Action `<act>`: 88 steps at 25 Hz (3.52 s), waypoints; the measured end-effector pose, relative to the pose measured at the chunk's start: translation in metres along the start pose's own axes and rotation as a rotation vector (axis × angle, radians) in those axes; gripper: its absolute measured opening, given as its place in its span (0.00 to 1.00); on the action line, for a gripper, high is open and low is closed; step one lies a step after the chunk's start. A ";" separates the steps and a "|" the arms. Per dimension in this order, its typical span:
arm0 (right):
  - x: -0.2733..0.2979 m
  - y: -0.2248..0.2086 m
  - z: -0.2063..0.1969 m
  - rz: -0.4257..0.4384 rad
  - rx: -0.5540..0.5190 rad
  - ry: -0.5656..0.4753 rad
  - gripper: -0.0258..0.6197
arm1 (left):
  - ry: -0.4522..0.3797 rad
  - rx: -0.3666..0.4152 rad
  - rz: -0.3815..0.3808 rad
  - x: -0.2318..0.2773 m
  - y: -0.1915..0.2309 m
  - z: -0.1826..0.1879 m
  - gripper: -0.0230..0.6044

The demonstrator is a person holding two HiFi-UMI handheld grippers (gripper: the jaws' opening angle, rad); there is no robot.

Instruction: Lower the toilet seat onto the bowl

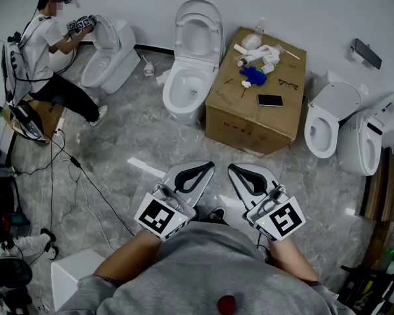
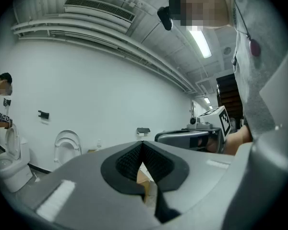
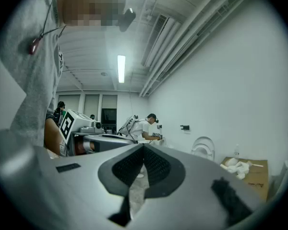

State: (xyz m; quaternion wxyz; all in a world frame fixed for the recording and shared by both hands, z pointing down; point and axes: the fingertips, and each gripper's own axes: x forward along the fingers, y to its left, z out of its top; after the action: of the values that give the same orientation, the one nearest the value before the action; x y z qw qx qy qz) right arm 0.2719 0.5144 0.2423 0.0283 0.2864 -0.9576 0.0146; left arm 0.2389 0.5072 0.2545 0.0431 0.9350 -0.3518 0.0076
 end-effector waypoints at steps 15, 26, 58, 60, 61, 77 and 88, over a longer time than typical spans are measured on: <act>-0.009 -0.002 -0.014 0.009 0.026 0.011 0.06 | 0.029 -0.004 0.031 -0.006 -0.012 -0.007 0.05; 0.079 -0.010 -0.019 -0.016 0.046 0.033 0.06 | 0.016 -0.039 -0.011 -0.015 0.079 -0.015 0.05; 0.295 -0.043 -0.020 -0.105 0.041 0.084 0.06 | 0.027 -0.086 -0.096 -0.038 0.296 -0.013 0.05; 0.301 -0.052 -0.020 -0.097 0.041 0.080 0.06 | 0.033 -0.091 -0.086 -0.032 0.305 -0.013 0.05; 0.305 -0.058 -0.021 -0.095 0.040 0.077 0.06 | 0.033 -0.089 -0.082 -0.028 0.309 -0.012 0.05; 0.360 -0.183 -0.004 -0.019 0.019 0.041 0.06 | 0.054 -0.049 0.001 0.076 0.392 0.013 0.05; 0.351 -0.266 -0.008 0.007 0.042 0.032 0.06 | 0.081 -0.031 0.022 0.157 0.405 0.016 0.05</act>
State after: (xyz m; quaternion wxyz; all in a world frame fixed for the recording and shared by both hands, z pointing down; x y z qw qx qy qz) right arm 0.1255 0.1003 0.2758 0.0374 0.2831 -0.9575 0.0396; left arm 0.0899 0.0993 0.2755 0.0715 0.9292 -0.3603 0.0405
